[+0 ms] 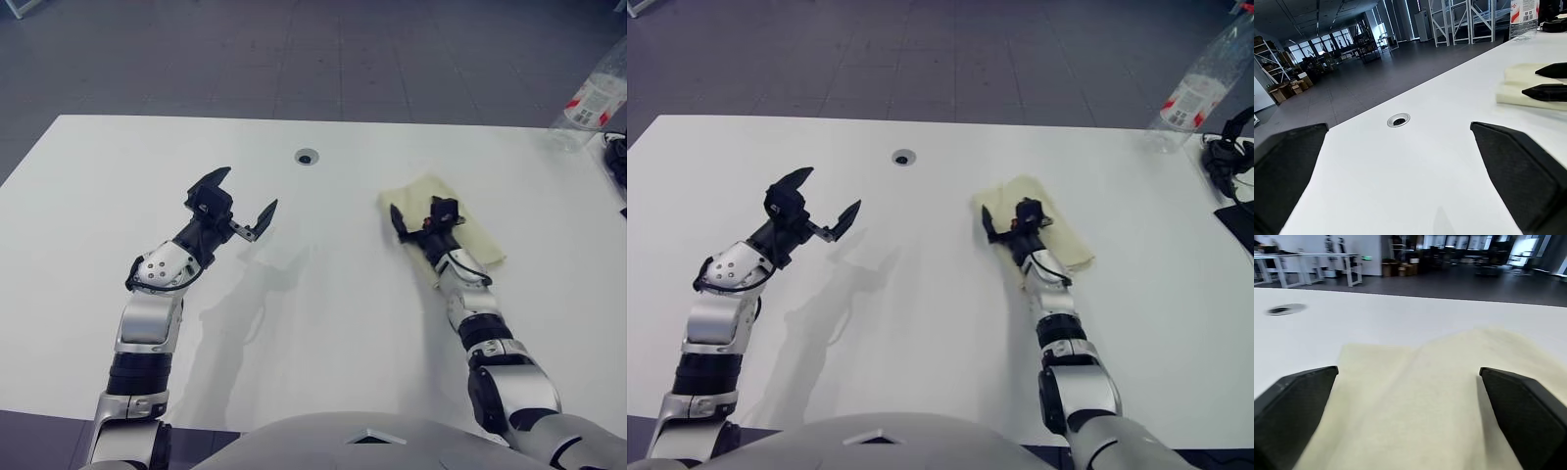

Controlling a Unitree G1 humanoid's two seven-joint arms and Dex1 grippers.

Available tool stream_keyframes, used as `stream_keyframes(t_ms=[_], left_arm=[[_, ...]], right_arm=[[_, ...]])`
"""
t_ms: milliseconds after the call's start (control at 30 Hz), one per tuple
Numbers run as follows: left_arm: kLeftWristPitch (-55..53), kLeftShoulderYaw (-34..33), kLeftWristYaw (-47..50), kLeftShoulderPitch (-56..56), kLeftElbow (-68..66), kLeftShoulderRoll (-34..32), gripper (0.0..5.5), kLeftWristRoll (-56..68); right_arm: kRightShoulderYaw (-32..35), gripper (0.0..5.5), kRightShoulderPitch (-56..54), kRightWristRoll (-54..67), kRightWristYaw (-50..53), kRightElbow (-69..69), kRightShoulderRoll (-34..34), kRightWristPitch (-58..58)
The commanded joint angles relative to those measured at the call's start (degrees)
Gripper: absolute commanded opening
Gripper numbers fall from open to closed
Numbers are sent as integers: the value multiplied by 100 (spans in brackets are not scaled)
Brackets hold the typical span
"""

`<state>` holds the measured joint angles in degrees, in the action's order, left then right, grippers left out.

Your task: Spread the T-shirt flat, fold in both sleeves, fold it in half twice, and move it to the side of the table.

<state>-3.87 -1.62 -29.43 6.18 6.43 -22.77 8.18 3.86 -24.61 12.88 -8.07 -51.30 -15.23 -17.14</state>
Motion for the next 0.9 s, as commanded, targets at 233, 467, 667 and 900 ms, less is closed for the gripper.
stream_keyframes(t_ms=[233,467,667,900], left_arm=[[146,15,-116,-119,-157,-145,540,-59],[163,-5,-132,-60,-200,-137,540,-29],[160,-88,72,-124,72,-23,540,0],[-480,-184,1057,-469,1850,388,540,-82]], right_arm=[[155,538,520,-869,2102,-1761,95,114],[276,538,271,-950,1539,-1247,-140,-754],[63,538,460,-1235,779,1422,-601,-654],[364,538,395,-1155,558,4338,-998,1107]])
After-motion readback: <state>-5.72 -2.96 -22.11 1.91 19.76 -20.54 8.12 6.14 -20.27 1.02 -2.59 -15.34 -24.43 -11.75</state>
